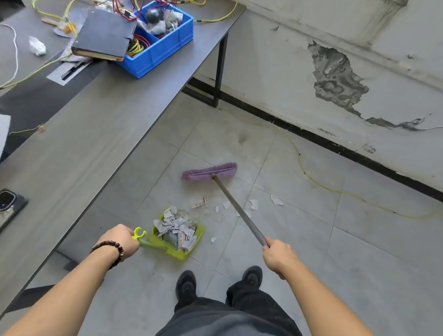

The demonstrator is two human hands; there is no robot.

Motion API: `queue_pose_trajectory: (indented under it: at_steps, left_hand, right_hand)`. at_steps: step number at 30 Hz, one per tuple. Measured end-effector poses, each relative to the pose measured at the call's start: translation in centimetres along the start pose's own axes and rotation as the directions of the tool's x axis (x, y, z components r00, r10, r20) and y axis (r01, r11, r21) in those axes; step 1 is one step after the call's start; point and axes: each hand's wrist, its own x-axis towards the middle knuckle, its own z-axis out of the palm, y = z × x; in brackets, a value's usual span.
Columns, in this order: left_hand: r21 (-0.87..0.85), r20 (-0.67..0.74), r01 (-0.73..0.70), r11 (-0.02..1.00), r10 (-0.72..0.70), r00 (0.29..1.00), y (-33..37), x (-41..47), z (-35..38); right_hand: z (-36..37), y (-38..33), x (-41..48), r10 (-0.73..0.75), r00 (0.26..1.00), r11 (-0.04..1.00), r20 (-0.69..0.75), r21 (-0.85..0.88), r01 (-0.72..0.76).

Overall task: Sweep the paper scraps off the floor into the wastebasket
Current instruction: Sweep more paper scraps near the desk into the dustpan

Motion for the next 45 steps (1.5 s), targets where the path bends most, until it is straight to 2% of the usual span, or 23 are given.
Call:
queue_pose_trajectory:
  at_steps: [4, 10, 13, 16, 22, 27, 30, 34, 36, 39, 45]
  left_hand:
    - [0.069, -0.012, -0.035, 0.997, 0.036, 0.999, 0.1, 0.9, -0.1]
    - [0.271, 0.022, -0.178, 0.946, 0.179, 0.984, 2.3, 2.7, -1.3]
    - [0.302, 0.05, -0.21, 0.93, 0.204, 0.978, 3.3, 2.7, -1.9]
    - [0.298, 0.059, -0.227, 0.927, 0.22, 0.974, 3.5, 2.1, -2.1]
    - [0.305, 0.065, -0.224, 0.926, 0.215, 0.975, 3.4, 0.1, -2.1]
    - [0.326, 0.059, -0.182, 0.927, 0.172, 0.983, 3.2, -1.7, -1.2]
    - [0.375, 0.05, -0.155, 0.914, 0.148, 0.988, 2.6, -2.4, -0.2]
    - [0.399, 0.045, -0.153, 0.904, 0.148, 0.988, 1.9, -3.2, 1.9]
    - [0.403, 0.048, -0.152, 0.903, 0.145, 0.988, 1.7, -3.5, 2.8]
    - [0.367, 0.045, -0.142, 0.919, 0.135, 0.99, 1.2, -4.0, 3.4]
    - [0.403, 0.062, -0.195, 0.894, 0.186, 0.981, -1.5, -3.7, 3.7]
  right_hand:
    - [0.7, 2.1, -1.2, 0.052, 0.997, 0.994, 0.05, -0.095, -0.047]
    - [2.4, 10.3, -6.5, 0.148, 0.989, 0.977, 0.0, -0.153, -0.146]
    - [2.5, 12.7, -9.0, 0.204, 0.979, 0.977, 0.013, -0.06, -0.202]
    - [2.9, 14.1, -10.9, 0.239, 0.97, 0.964, 0.042, 0.112, -0.242]
    - [3.1, 13.7, -8.0, 0.263, 0.965, 0.896, -0.007, 0.373, -0.241]
    - [2.8, 12.5, -1.7, 0.325, 0.946, 0.79, 0.009, 0.547, -0.276]
    - [2.5, 11.9, 1.9, 0.296, 0.946, 0.676, 0.133, 0.671, -0.306]
    - [2.9, 10.6, 3.8, 0.232, 0.924, 0.566, 0.305, 0.73, -0.383]
    - [3.8, 10.2, 3.7, 0.252, 0.925, 0.57, 0.286, 0.728, -0.381]
    - [5.5, 9.4, 2.0, 0.269, 0.945, 0.63, 0.187, 0.708, -0.319]
    - [9.6, 3.7, -5.2, 0.219, 0.95, 0.544, 0.221, 0.781, -0.307]
